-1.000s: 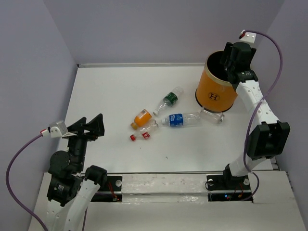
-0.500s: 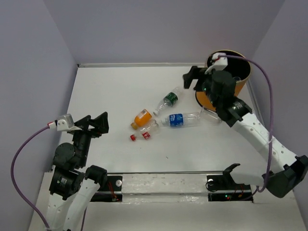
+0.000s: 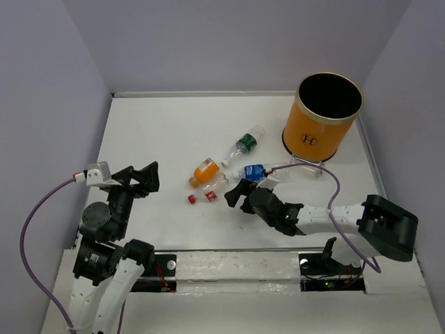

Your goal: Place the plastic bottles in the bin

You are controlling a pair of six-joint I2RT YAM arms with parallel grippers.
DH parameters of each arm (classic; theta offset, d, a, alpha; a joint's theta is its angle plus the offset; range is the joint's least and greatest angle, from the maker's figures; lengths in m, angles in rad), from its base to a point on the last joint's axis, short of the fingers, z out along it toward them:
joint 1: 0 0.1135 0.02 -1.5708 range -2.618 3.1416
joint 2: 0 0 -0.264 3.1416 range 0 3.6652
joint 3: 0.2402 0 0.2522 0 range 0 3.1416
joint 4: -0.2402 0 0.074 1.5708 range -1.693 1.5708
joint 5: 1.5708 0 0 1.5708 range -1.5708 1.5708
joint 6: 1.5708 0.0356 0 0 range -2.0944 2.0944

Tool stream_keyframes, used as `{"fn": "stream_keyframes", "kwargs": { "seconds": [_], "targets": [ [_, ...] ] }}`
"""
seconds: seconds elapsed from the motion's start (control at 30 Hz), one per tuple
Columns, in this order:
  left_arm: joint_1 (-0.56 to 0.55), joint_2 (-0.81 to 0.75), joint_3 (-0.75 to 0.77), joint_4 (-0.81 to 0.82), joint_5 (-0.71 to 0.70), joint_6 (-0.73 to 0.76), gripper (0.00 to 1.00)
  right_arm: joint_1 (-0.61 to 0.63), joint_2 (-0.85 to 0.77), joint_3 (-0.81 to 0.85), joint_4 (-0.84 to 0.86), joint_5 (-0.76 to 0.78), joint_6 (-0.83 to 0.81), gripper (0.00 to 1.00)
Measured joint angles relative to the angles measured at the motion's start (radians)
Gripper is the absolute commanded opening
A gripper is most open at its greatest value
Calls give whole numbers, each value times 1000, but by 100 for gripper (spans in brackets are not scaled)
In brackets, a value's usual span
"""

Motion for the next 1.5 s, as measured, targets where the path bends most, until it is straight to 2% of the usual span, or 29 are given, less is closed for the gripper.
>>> {"fn": "stream_keyframes", "kwargs": {
  "seconds": [0.23,0.43,0.63,0.87,0.97,1.13,1.23,1.33,1.37,1.5],
  "targets": [
    [0,-2,0,0,6,3,99,4,290,76,250,18,135,99],
    [0,-2,0,0,12,8,99,4,436,141,419,55,176,97],
    [0,-3,0,0,15,8,99,4,559,193,493,66,198,94],
    [0,-3,0,0,16,8,99,4,592,205,535,85,227,93],
    [0,-3,0,0,18,8,99,0,600,205,549,95,239,81],
    [0,-3,0,0,18,8,99,-4,617,203,557,119,262,78],
    [2,-3,0,0,18,8,99,-14,625,201,565,126,294,66],
    [5,-3,0,0,18,8,99,-23,633,192,580,128,325,61],
    [6,-3,0,0,18,8,99,-24,633,185,592,130,334,55],
    [6,-3,0,0,18,8,99,-24,631,158,629,132,334,50]
  ]
}}
